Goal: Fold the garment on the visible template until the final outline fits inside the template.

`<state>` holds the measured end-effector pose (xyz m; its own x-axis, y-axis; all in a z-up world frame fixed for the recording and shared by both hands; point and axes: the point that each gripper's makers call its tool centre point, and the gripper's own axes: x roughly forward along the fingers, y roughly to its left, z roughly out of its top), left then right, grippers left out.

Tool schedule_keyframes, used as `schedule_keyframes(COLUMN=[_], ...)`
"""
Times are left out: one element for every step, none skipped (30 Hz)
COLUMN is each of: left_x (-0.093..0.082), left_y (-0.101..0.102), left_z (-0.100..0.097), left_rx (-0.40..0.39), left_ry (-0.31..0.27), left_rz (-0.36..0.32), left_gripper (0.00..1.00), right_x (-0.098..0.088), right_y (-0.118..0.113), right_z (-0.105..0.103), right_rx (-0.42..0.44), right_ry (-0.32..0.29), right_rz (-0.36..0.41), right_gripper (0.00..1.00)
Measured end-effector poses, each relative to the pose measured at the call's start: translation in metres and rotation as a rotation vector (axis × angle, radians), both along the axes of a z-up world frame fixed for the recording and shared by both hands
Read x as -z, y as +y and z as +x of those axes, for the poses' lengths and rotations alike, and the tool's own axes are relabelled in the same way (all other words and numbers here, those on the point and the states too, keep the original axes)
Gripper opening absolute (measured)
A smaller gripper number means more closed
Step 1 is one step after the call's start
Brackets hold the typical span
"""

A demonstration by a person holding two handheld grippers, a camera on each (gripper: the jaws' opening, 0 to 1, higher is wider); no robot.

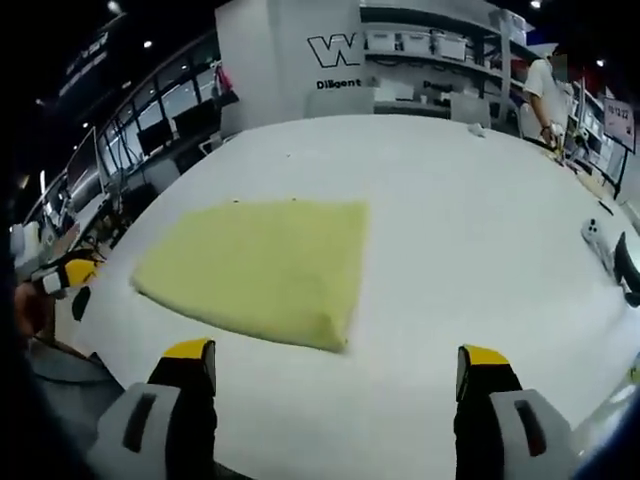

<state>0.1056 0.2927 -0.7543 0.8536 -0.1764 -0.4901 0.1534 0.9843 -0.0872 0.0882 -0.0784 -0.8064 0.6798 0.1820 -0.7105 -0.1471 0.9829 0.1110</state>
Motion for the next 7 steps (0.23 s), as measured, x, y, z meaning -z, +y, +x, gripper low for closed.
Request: schedule_keyframes(left_x=[-0.0008, -0.0019, -0.0023, -0.0039, -0.0055, -0.007, -0.0081], left_y=[-0.0003, -0.0007, -0.001, -0.0018, -0.002, -0.0029, -0.0037], left_z=[-0.0007, -0.0013, -0.0016, -0.0022, -0.0025, -0.0028, -0.0031], left_rx=[0.0, 0.0, 0.0, 0.0, -0.005, -0.003, 0.0], left_ry=[-0.002, -0.008, -0.01, -0.018, -0.026, -0.033, -0.036], left_rz=[-0.001, -0.003, -0.005, -0.014, -0.02, -0.022, -0.022], left_gripper=[0.99, 0.99, 0.99, 0.99, 0.99, 0.99, 0.99], right_x=[0.0001, -0.0005, -0.0014, -0.0021, -0.0024, -0.0025, -0.0027], right_y=[0.0001, 0.0006, 0.0015, 0.0022, 0.0025, 0.0026, 0.003], right_z=[-0.0008, -0.0016, -0.0018, -0.0029, -0.0031, -0.0032, -0.0034], right_rx=[0.002, 0.006, 0.004, 0.0, 0.0, -0.001, -0.002], right_ry=[0.002, 0.0, -0.004, -0.003, -0.004, -0.004, -0.005], right_rz=[0.003, 0.009, 0.011, 0.009, 0.008, 0.008, 0.012], right_gripper=[0.99, 0.99, 0.99, 0.99, 0.99, 0.99, 0.99])
